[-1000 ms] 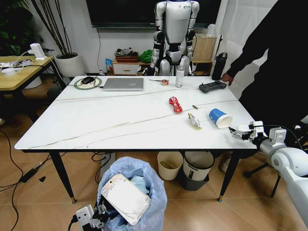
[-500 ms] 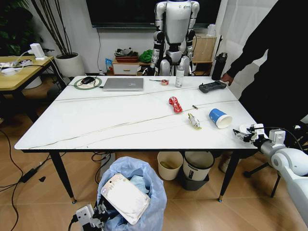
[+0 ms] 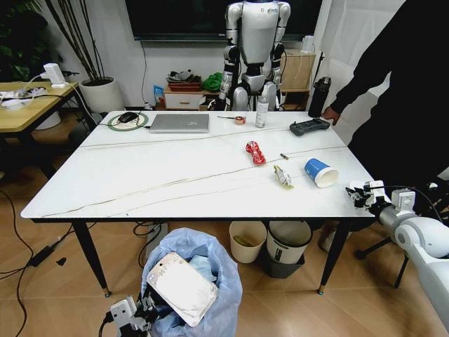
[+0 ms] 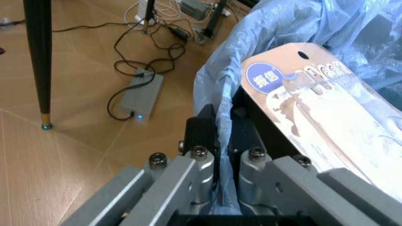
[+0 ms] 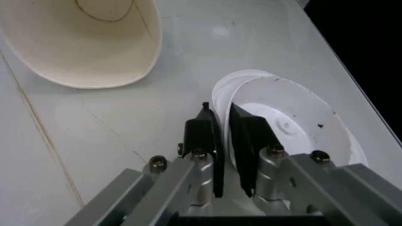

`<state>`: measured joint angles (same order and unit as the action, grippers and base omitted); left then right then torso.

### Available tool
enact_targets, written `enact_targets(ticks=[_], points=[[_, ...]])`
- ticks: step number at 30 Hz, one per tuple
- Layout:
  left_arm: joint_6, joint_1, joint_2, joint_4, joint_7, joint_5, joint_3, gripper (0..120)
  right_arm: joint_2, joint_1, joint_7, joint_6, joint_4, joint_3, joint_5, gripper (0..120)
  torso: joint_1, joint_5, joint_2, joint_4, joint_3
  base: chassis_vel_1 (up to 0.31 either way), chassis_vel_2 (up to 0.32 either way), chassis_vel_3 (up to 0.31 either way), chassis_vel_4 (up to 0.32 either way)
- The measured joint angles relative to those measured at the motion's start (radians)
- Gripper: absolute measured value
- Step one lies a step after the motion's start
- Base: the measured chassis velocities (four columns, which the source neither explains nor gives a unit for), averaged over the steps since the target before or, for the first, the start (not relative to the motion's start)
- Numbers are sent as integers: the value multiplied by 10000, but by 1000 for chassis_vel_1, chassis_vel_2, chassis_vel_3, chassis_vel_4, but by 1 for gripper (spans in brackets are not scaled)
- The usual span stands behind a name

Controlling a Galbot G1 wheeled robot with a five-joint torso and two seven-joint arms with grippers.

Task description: Pick up the trash bin and place the trash from the table into it.

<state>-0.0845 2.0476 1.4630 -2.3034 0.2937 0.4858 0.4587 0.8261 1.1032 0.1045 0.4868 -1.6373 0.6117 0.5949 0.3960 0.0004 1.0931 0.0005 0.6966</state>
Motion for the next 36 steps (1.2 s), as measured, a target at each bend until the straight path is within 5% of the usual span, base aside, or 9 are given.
enact_targets(ticks=[8, 17, 23, 24, 30, 36], points=[[-32, -64, -195, 1, 6, 95, -54, 0, 161, 527, -329, -174, -797, 647, 671, 0, 0, -3, 0, -3, 1, 0, 0, 0, 0], [-41, -131, -462, -13, 10, 296, -41, 0, 346, 1400, 189, -1738, -3376, 1255, 4126, 0, 0, -9, 0, -6, 0, 0, 0, 0, 0], [-94, 51, -605, -122, 12, 244, -54, 0, 230, 1182, 1189, -2723, -6172, -2315, 5286, 0, 0, -10, 1, 0, -1, 0, 0, 0, 0], [-94, 51, -605, -122, 12, 244, -54, 0, 230, 1182, 1189, -2723, -6172, -2315, 5286, 0, 0, -10, 1, 0, -1, 0, 0, 0, 0], [-120, 397, -707, -398, -75, 171, 78, 0, 78, -49, 1755, -3133, -6145, -6505, 4981, 0, 0, -7, 1, 1, -1, 0, 0, 0, 0], [-186, 437, -527, -530, -78, 179, 137, 0, 238, -250, 2091, -3423, -5238, -8430, 4187, 0, 0, -5, 0, -1, -1, 0, 0, 0, 0]])
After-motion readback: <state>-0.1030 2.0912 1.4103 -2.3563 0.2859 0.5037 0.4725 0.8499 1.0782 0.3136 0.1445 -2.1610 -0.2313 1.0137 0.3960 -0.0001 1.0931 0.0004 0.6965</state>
